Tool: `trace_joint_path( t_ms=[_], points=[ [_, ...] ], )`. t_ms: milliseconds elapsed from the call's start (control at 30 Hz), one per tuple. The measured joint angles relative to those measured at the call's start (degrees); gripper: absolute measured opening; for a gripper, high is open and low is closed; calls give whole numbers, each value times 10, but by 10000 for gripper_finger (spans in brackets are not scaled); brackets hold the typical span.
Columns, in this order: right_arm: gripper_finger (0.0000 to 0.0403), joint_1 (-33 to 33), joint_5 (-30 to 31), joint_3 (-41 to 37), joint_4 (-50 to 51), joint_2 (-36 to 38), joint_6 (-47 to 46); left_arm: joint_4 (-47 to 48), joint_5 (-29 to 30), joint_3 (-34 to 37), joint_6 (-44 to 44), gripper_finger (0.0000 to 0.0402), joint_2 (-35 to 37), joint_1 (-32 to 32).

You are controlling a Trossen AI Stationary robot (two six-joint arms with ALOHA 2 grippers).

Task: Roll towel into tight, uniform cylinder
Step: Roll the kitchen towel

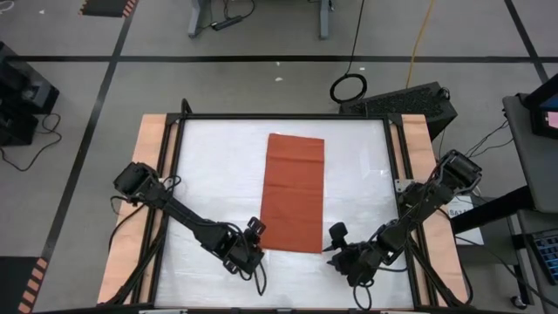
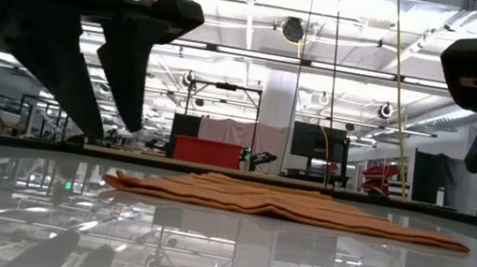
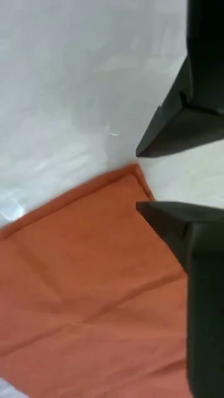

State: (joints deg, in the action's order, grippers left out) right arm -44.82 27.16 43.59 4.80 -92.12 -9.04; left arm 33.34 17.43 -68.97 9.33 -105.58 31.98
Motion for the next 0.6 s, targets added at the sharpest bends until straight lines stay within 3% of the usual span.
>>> trace_joint_path(
  t_ms=[233, 600],
  points=[
    [174, 1, 0, 0, -3, 0, 2, -1, 25, 0, -35, 212, 0, 0],
    [173, 8, -1, 0, -2, 0, 59, -29, 25, 21, -6, 195, -1, 0]
  ],
)
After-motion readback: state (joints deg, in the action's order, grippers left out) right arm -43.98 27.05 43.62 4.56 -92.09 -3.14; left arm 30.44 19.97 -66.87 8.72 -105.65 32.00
